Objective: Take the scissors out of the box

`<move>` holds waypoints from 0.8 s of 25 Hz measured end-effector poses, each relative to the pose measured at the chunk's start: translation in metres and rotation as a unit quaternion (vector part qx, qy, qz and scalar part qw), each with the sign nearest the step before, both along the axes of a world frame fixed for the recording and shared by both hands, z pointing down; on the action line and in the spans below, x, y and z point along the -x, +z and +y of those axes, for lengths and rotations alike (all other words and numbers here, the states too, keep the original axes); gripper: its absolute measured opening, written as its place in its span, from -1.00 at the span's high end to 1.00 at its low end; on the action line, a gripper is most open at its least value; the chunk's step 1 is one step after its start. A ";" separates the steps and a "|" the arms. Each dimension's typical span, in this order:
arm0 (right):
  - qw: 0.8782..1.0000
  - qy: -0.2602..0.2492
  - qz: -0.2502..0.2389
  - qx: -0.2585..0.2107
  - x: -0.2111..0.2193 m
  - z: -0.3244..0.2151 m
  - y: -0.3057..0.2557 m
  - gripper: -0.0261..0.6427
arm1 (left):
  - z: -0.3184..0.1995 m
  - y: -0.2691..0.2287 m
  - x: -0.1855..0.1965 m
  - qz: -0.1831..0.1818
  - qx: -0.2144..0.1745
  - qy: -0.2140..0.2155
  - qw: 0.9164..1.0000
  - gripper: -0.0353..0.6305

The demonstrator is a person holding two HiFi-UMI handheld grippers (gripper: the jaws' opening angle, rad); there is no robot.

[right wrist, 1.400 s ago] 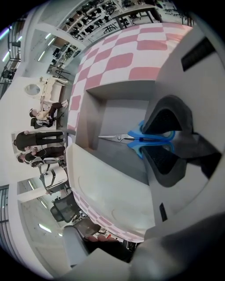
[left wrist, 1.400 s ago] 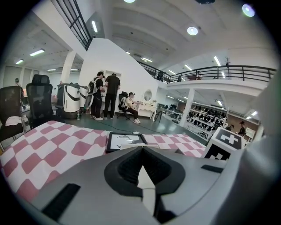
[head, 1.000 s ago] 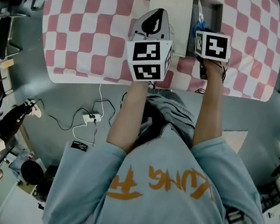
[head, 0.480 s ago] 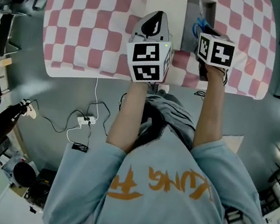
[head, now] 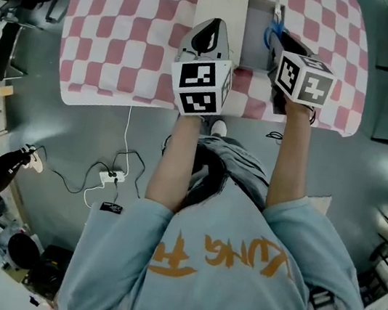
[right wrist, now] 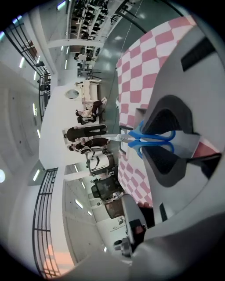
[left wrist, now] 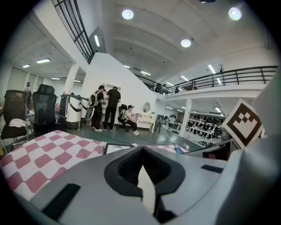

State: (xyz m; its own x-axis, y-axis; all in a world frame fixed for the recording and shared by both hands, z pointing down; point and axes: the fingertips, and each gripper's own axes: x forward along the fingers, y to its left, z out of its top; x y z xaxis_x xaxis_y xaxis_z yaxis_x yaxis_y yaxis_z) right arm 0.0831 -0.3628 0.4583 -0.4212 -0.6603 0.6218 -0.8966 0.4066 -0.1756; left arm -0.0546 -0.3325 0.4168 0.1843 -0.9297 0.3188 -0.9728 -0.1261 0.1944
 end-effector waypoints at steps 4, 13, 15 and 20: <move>0.998 -0.003 -0.019 -0.051 -0.008 0.009 -0.029 0.67 | 0.012 -0.013 -0.009 -0.003 -0.015 0.000 1.000 0.84; 0.991 0.013 -0.059 -0.120 -0.030 0.033 -0.080 0.67 | 0.036 -0.057 -0.021 -0.011 -0.061 -0.007 0.998 0.84; 0.988 0.016 -0.064 -0.138 -0.035 0.037 -0.092 0.67 | 0.039 -0.069 -0.024 -0.010 -0.075 -0.009 0.997 0.84; 0.978 0.029 -0.077 -0.193 -0.050 0.043 -0.125 0.67 | 0.045 -0.094 -0.033 -0.013 -0.104 -0.007 0.994 0.84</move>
